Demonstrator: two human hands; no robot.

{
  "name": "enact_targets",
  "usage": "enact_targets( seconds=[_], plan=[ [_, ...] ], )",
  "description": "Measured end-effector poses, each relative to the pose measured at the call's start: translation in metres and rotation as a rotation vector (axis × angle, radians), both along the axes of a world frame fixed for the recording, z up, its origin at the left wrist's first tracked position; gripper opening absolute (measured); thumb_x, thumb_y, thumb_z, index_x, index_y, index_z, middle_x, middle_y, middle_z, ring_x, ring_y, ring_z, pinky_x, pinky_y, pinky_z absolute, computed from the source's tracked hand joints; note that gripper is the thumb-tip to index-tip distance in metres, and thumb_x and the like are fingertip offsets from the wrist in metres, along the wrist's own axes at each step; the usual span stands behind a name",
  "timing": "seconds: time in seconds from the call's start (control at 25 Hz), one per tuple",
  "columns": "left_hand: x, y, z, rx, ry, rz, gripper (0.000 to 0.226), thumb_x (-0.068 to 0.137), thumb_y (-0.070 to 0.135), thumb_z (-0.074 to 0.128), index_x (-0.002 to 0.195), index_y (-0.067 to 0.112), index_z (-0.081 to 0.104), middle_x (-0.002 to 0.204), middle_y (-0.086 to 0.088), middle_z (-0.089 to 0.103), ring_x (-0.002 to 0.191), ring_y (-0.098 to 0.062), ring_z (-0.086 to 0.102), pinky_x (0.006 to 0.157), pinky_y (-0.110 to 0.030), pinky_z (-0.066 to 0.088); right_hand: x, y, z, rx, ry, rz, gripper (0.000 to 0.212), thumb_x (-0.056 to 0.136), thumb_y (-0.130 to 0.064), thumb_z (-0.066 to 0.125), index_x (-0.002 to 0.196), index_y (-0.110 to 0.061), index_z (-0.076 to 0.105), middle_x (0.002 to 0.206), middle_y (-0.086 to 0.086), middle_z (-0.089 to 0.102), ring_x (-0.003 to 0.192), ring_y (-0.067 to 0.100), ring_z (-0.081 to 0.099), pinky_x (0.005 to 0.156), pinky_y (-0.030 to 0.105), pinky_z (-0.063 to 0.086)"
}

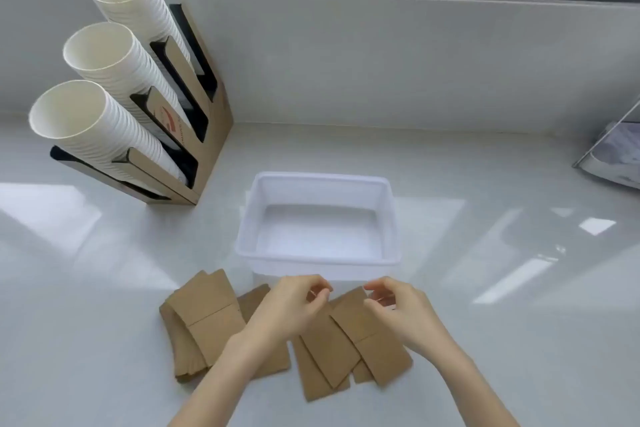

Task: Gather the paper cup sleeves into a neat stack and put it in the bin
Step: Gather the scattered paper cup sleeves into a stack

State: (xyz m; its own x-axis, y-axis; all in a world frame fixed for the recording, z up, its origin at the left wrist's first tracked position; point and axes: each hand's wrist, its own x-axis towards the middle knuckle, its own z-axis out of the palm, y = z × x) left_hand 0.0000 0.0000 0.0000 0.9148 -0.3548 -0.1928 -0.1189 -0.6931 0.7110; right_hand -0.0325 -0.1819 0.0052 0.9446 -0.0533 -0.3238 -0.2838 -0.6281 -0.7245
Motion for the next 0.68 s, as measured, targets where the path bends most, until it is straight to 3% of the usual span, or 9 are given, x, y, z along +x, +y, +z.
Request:
enact_targets(
  seconds=[0.12,0.32,0.44,0.68],
  plan=[
    [-0.003,-0.008,-0.012,0.057,-0.02,0.014,0.024,0.088,0.029,0.046,0.104,0.017,0.059,0.096,0.002,0.062,0.083,-0.009,0.054,0.08,-0.028,0.047,-0.006,-0.002,-0.012,-0.081,0.045,0.016,0.044,0.081,-0.03,0.058,0.124,-0.025,0.046,0.105,-0.003,0.05,0.099,0.013,0.052,0.087,0.029,0.046],
    [-0.007,-0.02,-0.028,0.156,0.028,-0.009,0.033,0.087,0.032,0.048,0.115,0.016,0.052,0.105,0.002,0.053,0.096,-0.013,0.055,0.085,-0.025,0.044,-0.013,0.0,-0.028,-0.242,0.145,0.043,0.065,0.077,-0.036,0.06,0.133,-0.025,0.03,0.126,0.005,0.04,0.124,0.021,0.037,0.095,0.033,0.04],
    [-0.01,-0.023,-0.035,0.161,0.064,-0.017,0.037,0.086,0.031,0.05,0.119,0.014,0.05,0.117,-0.004,0.052,0.104,-0.018,0.056,0.093,-0.033,0.044,-0.013,0.002,-0.032,-0.286,0.159,0.046,0.063,0.076,-0.035,0.062,0.131,-0.023,0.032,0.125,0.006,0.041,0.123,0.023,0.038,0.096,0.034,0.039],
    [-0.01,-0.028,-0.035,0.189,0.07,-0.04,0.04,0.085,0.031,0.051,0.122,0.015,0.049,0.118,-0.004,0.051,0.102,-0.019,0.055,0.091,-0.034,0.046,-0.01,0.004,-0.033,-0.265,0.17,0.036,0.051,0.075,-0.029,0.064,0.12,-0.019,0.04,0.119,0.006,0.044,0.115,0.024,0.042,0.09,0.032,0.039]
  ],
)
